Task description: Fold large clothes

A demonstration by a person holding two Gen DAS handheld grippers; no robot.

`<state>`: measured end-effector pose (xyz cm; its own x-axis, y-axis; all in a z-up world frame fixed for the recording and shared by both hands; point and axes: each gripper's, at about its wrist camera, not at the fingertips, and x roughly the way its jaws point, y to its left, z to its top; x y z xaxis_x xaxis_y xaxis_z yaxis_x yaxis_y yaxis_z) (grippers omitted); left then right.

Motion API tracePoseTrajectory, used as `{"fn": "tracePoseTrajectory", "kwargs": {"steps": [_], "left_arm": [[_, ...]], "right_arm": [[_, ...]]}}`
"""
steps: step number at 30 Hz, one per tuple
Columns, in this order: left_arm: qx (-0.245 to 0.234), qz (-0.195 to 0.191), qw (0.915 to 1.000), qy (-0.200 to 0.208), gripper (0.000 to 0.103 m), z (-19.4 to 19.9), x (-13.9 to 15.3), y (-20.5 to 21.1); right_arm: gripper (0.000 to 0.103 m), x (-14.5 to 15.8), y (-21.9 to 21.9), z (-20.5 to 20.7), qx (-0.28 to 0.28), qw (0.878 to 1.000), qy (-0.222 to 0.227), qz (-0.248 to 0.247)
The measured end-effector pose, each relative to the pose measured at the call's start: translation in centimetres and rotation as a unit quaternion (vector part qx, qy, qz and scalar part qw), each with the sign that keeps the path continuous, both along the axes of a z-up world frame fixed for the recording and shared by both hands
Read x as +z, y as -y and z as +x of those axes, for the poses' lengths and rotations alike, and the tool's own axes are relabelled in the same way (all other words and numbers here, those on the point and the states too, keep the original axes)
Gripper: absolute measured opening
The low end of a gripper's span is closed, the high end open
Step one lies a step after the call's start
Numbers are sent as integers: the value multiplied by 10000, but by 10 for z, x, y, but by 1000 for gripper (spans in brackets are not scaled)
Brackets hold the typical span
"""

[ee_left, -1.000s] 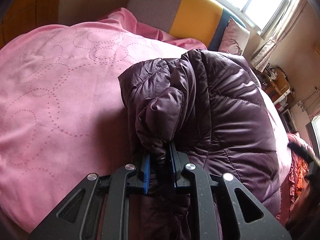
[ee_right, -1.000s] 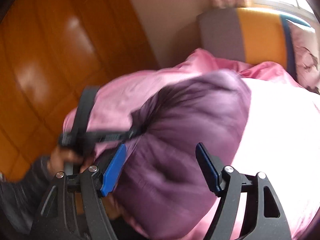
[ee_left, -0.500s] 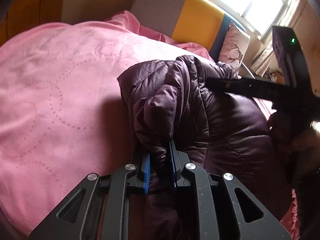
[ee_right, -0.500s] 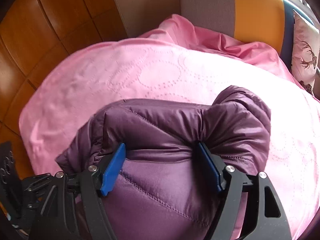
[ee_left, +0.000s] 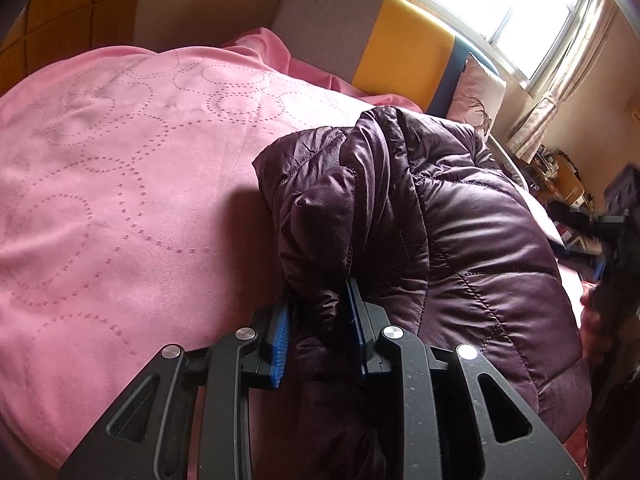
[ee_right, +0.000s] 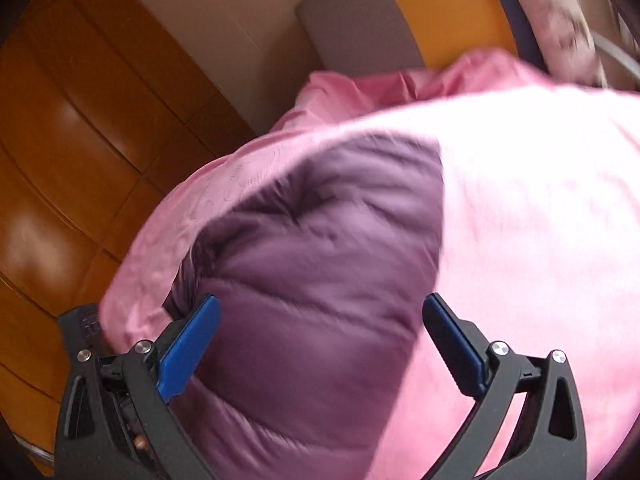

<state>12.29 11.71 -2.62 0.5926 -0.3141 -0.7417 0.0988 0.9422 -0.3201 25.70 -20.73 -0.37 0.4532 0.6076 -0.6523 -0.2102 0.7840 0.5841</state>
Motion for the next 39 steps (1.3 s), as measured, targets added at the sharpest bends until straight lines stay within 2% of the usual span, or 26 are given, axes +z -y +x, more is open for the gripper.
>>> {"fn": "tracePoseTrajectory", "kwargs": {"steps": [4,7,8,10,12,15,19,24,27,30,32,34,36,39], "left_arm": [[-121,-134,9998,17,24,1,-6,-3],[-183,-364,9992,-6,24,1,-11,-9],[-207,-472,9987,-14,24,1,-12,-10],[-209,-614,9979,-1,24,2,-14,-11],[-238,-749,9969,55,23,3,-12,-7],[-407,-845,9954,172,23,7,-1,13],[-922,-778,9923,264,23,29,13,72],[-1755,-625,9820,295,23,70,24,188],[-2216,-380,9743,129,23,91,17,258],[-2465,77,9691,-42,23,99,-1,312],[-2516,278,9674,10,23,98,-6,331],[-2521,293,9673,39,23,95,-7,335],[-2491,343,9678,100,23,92,-5,333],[-2432,377,9689,251,23,85,4,329]], "right_arm": [[101,-40,5,-3,277,9922,-609,1050],[100,-52,-3,1,403,9871,-708,1379],[96,-52,-4,2,428,9869,-719,1376],[71,-42,-4,0,544,9882,-523,1335],[61,-25,-2,-5,686,9909,-219,1133],[55,-1,13,-13,703,9933,207,895],[54,25,65,-21,302,9954,602,681],[54,39,156,-34,-566,9945,819,328],[54,27,210,-42,-1159,9907,693,147],[54,-6,247,-51,-1574,9871,242,-163],[57,-24,258,-61,-1659,9861,37,-94],[68,-23,263,-70,-1743,9846,18,-86],[78,-11,267,-78,-1917,9810,11,-308],[80,23,267,-89,-2392,9660,348,-921]]}}
